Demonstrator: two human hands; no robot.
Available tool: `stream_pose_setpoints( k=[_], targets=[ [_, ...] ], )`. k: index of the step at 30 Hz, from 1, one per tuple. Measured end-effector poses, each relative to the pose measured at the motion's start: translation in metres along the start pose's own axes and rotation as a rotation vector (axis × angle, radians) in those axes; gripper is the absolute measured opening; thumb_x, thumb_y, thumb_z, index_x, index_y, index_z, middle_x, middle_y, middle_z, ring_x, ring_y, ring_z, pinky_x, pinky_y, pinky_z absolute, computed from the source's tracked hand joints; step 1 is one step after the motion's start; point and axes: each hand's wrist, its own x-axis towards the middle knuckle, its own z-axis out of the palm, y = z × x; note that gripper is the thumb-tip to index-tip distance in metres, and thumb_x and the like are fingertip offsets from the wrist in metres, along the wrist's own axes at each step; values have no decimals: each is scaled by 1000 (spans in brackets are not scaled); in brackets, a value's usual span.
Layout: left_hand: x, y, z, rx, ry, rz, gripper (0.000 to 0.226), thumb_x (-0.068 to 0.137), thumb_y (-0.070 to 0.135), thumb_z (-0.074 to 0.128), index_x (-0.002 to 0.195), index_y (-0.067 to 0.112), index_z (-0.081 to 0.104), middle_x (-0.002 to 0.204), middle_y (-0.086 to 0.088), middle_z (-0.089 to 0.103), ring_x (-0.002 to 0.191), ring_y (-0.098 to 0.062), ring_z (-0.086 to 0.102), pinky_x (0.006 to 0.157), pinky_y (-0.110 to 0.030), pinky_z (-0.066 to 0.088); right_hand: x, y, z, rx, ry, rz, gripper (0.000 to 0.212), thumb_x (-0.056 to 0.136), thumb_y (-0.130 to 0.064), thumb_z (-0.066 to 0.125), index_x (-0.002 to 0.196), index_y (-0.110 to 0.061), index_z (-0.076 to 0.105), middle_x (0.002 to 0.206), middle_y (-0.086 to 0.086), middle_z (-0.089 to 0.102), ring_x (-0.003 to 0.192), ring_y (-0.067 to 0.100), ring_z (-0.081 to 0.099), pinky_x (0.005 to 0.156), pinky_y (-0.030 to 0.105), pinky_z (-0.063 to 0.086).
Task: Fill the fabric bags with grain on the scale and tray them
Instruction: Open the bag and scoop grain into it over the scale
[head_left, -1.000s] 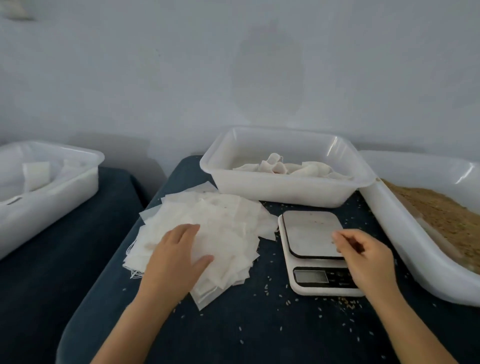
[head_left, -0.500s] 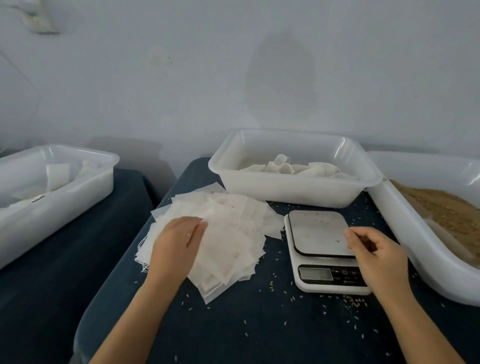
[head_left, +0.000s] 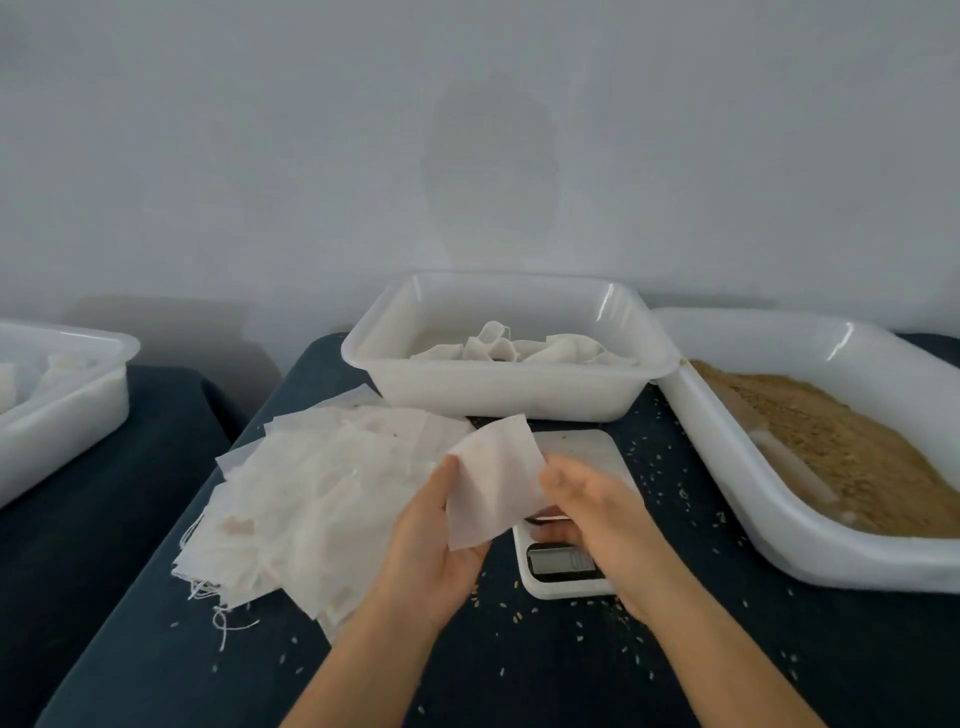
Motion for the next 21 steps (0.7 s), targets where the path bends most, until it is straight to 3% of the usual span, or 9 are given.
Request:
stream_pose_setpoints(
  k=[3, 6, 8, 10, 12, 14, 16, 18, 21],
  targets=[
    [5, -6, 0, 48, -50, -24, 31, 97, 27, 42, 111, 5, 59, 96, -11, 72, 85, -21, 70, 61, -30, 56, 6, -3, -6, 96, 55, 174, 17, 88, -36, 63, 92, -25, 75, 94, -3, 75, 91, 14, 70, 79, 30, 58],
    [5, -6, -3, 169, -29, 8, 29, 97, 27, 44, 110, 9, 61, 102, -10, 70, 91, -22, 68, 63, -29, 56, 7, 0, -16, 25, 71, 204, 14, 90, -26, 64, 88, -21, 77, 92, 1, 75, 92, 22, 70, 84, 35, 57],
    [3, -8, -4, 457, 39, 185, 21, 96, 32, 47, 106, 25, 64, 106, -4, 68, 92, -15, 66, 68, -23, 53, 5, 0, -18, -56, 81, 187, 14, 88, -28, 67, 82, -20, 76, 87, 3, 75, 87, 26, 69, 75, 28, 58],
    [-1, -8, -3, 841, 106, 595, 14, 90, 39, 54, 104, 41, 55, 114, 13, 59, 100, 2, 56, 77, -9, 44, 4, 1, -19, -136, 113, 181, 16, 85, -32, 70, 74, -20, 75, 78, 1, 73, 71, 19, 68, 63, 21, 54],
    [-4, -5, -2, 1194, -65, 1021, 25, 89, 27, 57, 107, 43, 51, 121, 22, 48, 111, 2, 46, 87, -4, 35, 5, 1, -19, -178, 130, 158, 23, 82, -32, 73, 63, -20, 70, 62, -3, 66, 55, 6, 58, 54, 13, 47],
    [-3, -5, -1, 1482, -313, 1233, 39, 81, 6, 50, 110, 30, 58, 125, 11, 47, 114, -10, 43, 91, -14, 38, 6, 1, -18, -204, 116, 120, 31, 80, -30, 75, 52, -26, 64, 52, -9, 57, 47, 0, 50, 48, 10, 41],
    [-4, 0, 4, 1671, -438, 1237, 43, 76, 1, 42, 107, 20, 65, 123, -1, 52, 110, -19, 46, 83, -27, 47, 6, 2, -15, -224, 98, 79, 36, 79, -29, 76, 47, -28, 60, 48, -11, 51, 43, -1, 46, 45, 10, 38],
    [-2, 5, 6, 1731, -486, 1234, 38, 76, 0, 46, 104, 15, 66, 118, -5, 56, 102, -21, 52, 74, -34, 52, 6, 2, -15, -253, 95, 42, 33, 77, -32, 77, 50, -25, 59, 49, -10, 49, 43, 2, 43, 45, 11, 36],
    [-1, 10, 4, 1750, -566, 1282, 41, 76, -3, 59, 110, 18, 54, 118, -2, 49, 90, -19, 59, 70, -30, 55, 5, 1, -20, -265, 88, 31, 31, 73, -41, 77, 56, -21, 61, 51, -8, 52, 45, 3, 45, 46, 13, 39]
  ],
)
